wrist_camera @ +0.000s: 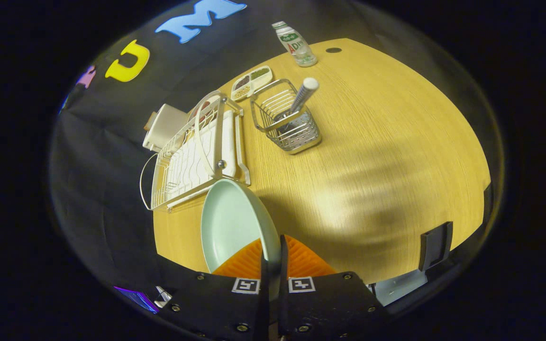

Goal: Take the plate from the dish rack, then take the spoon from the basket and place it into the plate.

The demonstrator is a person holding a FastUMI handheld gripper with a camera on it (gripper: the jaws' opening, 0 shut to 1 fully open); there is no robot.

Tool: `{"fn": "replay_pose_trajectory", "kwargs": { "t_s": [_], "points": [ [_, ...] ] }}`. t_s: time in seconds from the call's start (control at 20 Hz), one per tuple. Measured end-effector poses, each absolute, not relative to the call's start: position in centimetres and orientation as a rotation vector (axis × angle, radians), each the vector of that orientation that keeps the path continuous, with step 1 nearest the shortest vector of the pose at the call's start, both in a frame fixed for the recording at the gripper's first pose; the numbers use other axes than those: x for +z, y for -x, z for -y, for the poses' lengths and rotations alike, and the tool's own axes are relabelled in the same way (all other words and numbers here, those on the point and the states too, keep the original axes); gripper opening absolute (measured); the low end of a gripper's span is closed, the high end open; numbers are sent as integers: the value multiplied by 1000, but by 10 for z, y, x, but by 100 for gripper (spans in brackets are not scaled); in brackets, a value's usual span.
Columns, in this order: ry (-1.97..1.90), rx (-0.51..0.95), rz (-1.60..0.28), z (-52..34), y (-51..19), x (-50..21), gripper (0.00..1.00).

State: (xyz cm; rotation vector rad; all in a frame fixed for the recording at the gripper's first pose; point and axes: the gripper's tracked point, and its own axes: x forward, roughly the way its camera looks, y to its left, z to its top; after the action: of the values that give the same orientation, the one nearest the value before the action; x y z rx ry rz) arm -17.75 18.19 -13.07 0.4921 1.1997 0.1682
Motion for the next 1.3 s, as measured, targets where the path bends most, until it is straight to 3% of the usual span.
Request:
{"fn": "replay_pose_trajectory", "kwargs": {
  "t_s": [0.5, 0.7, 0.75, 0.8, 0.9, 1.05, 1.3],
  "points": [
    [-462, 225, -1248, -189, 167, -176, 11],
    [-364, 214, -1190, -176, 152, -178, 17],
    [-340, 212, -1175, -172, 149, -173, 28],
    [-298, 203, -1150, -166, 145, -171, 32],
    [-203, 211, -1046, -155, 135, -153, 34],
    [-93, 219, -894, -143, 126, -118, 91],
    [-10, 222, -460, -130, 103, -43, 91]
  ]
}}
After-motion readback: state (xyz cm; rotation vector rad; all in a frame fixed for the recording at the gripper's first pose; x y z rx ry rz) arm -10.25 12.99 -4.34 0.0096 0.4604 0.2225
